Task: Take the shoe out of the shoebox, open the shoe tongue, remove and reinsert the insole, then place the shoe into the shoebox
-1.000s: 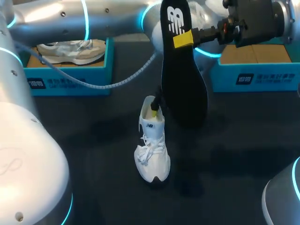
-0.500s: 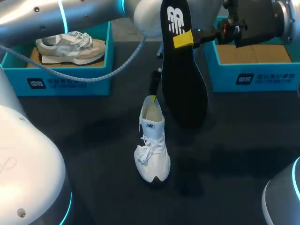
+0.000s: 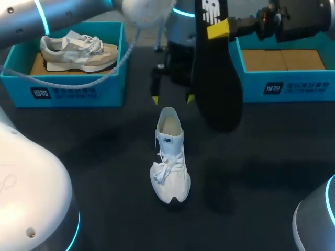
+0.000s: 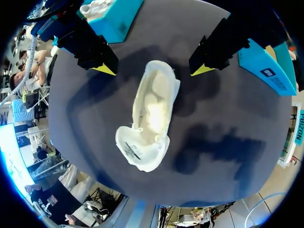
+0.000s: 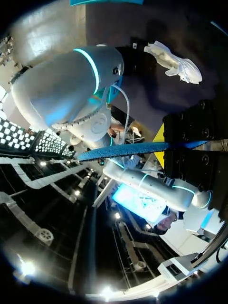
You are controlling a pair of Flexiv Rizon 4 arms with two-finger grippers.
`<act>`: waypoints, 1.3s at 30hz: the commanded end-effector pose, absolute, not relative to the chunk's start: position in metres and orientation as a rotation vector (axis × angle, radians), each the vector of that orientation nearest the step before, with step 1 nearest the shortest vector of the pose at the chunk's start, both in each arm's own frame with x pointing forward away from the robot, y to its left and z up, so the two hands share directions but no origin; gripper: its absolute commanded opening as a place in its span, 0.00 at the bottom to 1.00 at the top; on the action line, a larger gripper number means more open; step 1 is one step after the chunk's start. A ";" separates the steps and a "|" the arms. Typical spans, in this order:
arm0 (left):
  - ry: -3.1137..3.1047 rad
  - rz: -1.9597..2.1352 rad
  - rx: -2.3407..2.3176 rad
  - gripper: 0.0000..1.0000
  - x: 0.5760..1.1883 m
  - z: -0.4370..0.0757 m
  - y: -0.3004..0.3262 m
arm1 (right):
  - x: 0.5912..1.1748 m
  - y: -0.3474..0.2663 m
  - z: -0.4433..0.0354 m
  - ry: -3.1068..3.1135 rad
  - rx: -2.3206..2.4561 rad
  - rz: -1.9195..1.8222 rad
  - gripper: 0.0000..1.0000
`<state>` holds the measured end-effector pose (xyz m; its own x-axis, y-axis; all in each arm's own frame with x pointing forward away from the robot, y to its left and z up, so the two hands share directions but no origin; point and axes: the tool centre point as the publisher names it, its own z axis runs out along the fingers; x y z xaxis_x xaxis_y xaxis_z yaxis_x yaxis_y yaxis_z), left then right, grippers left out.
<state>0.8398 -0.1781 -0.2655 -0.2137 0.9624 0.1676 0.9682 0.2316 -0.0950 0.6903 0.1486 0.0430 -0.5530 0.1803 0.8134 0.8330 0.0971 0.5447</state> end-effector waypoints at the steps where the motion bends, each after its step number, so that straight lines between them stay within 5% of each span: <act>1: -2.396 0.111 -1.882 1.00 0.839 -0.256 -0.150 | 0.702 0.132 0.037 -1.758 -1.041 -1.478 0.00; 39: -2.530 0.776 -2.417 1.00 0.808 -0.148 -0.075 | 0.823 0.103 -0.053 -1.359 -1.278 -1.234 0.00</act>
